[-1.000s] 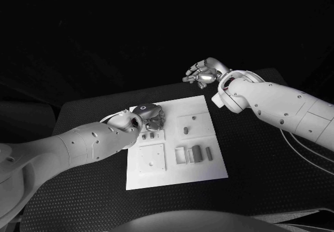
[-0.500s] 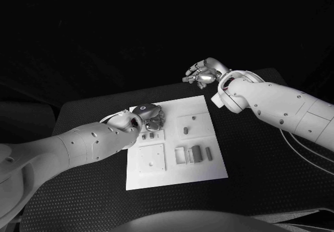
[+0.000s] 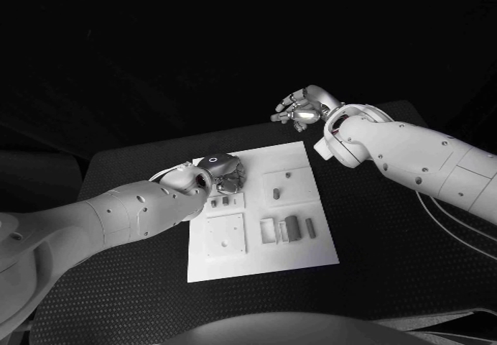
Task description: Assemble the parts on the task board
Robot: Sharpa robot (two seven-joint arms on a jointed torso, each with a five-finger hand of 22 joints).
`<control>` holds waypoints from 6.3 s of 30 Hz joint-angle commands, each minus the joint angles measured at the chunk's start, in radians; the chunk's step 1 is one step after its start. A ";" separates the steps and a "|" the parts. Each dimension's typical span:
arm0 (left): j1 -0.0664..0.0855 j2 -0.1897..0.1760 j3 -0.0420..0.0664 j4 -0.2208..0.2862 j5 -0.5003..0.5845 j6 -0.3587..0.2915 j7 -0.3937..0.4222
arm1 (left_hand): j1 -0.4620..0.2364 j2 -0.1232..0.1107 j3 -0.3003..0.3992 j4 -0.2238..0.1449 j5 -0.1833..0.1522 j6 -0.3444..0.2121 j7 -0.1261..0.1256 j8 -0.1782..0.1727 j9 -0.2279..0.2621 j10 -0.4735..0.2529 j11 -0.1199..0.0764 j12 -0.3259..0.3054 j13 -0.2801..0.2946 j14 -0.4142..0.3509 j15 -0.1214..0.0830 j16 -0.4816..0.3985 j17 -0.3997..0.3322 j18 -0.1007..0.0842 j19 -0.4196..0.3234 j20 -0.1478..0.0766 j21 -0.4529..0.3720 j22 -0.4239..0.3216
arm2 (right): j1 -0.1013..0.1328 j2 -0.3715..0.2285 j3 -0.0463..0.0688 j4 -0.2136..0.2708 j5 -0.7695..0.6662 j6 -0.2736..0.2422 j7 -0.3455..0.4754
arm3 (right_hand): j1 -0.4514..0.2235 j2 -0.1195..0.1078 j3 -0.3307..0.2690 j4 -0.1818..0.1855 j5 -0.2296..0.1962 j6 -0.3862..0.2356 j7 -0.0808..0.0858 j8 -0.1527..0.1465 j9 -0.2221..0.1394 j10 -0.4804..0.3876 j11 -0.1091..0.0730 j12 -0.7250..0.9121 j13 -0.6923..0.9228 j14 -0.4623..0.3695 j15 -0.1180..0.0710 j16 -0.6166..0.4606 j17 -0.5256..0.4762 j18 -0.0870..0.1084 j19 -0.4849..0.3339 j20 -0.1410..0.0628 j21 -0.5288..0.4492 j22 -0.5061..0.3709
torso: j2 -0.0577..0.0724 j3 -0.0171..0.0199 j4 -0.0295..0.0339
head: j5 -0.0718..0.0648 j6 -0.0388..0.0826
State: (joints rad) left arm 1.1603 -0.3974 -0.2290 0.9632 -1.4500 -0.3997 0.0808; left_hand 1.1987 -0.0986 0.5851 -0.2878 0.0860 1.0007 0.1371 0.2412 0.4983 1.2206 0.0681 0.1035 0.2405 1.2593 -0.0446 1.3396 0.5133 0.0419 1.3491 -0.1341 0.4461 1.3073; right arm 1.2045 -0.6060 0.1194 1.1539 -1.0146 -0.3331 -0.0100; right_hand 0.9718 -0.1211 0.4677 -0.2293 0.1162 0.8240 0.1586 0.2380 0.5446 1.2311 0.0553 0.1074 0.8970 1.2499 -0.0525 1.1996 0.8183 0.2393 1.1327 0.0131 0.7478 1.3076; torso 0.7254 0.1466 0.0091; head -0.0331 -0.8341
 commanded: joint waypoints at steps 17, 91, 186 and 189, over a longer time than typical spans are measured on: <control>-0.008 -0.004 -0.004 0.001 0.031 0.048 0.013 | -0.004 0.023 0.019 -0.003 0.010 0.034 -0.013 0.024 0.004 0.041 -0.013 0.008 0.003 0.011 -0.013 0.001 -0.009 0.094 0.001 -0.015 0.012 0.023 | 0.000 0.001 0.000 0.001 -0.001 0.011 0.010 | -0.008 0.007 0.001 0.004 0.002 -0.001 0.009 -0.004 0.002 0.005 0.000 -0.005 0.002 -0.005 -0.005 0.000 -0.001 0.022 0.000 -0.009 -0.003 0.019 | 0.000 -0.0003 0.0006 | -0.002 -0.002; -0.004 -0.171 0.068 0.116 0.022 0.077 0.016 | -0.006 0.019 0.022 -0.004 0.011 0.038 -0.016 0.030 0.004 0.057 -0.020 0.006 0.005 0.015 -0.021 -0.004 -0.015 0.089 0.003 -0.023 0.014 0.021 | 0.000 -0.017 0.000 0.005 -0.001 0.008 0.009 | -0.007 0.006 0.001 0.002 0.002 -0.001 0.008 -0.005 0.002 0.006 -0.001 -0.006 0.003 -0.005 -0.005 0.000 -0.001 0.022 0.000 -0.009 -0.003 0.019 | 0.001 0.0000 -0.0006 | 0.015 -0.004; -0.005 -0.139 0.035 0.081 -0.012 0.144 -0.039 | -0.018 -0.005 0.003 -0.003 -0.002 -0.002 -0.001 0.013 -0.009 0.070 -0.023 0.001 0.011 0.009 -0.024 -0.003 -0.017 0.078 -0.005 -0.029 0.010 0.020 | 0.000 -0.013 0.000 0.001 -0.001 0.011 0.010 | -0.009 0.007 0.001 0.002 0.002 -0.001 0.008 -0.005 0.003 0.007 -0.001 -0.008 0.003 -0.005 -0.005 -0.001 -0.002 0.022 0.000 -0.009 -0.004 0.019 | 0.001 -0.0013 0.0006 | 0.005 -0.009; -0.005 -0.139 0.035 0.080 -0.012 0.142 -0.041 | -0.017 -0.010 0.001 -0.003 -0.004 -0.014 0.005 0.006 -0.013 0.070 -0.023 0.000 0.013 0.009 -0.024 -0.003 -0.017 0.077 -0.005 -0.030 0.009 0.020 | 0.000 -0.013 0.000 0.001 -0.001 0.012 0.010 | -0.009 0.006 0.001 0.002 0.002 -0.001 0.008 -0.005 0.003 0.007 -0.001 -0.008 0.003 -0.005 -0.005 -0.001 -0.002 0.022 0.000 -0.009 -0.004 0.019 | 0.001 -0.0016 0.0010 | 0.005 -0.009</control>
State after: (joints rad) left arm 1.1592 -0.5347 -0.1904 1.0454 -1.4536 -0.2818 0.0518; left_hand 1.1815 -0.1001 0.5921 -0.2909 0.0869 0.9931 0.1415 0.2506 0.4854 1.2842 0.0461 0.1074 0.2527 1.2661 -0.0625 1.3390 0.4970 0.0366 1.3436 -0.1582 0.4546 1.3077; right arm 1.2043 -0.6191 0.1194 1.1547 -1.0145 -0.3328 -0.0096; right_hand 0.9679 -0.1172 0.4678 -0.2293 0.1162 0.8219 0.1611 0.2380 0.5469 1.2290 0.0533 0.1035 0.8986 1.2487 -0.0537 1.1996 0.8180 0.2394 1.1347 0.0109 0.7478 1.3077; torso 0.7255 0.1453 0.0098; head -0.0283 -0.8429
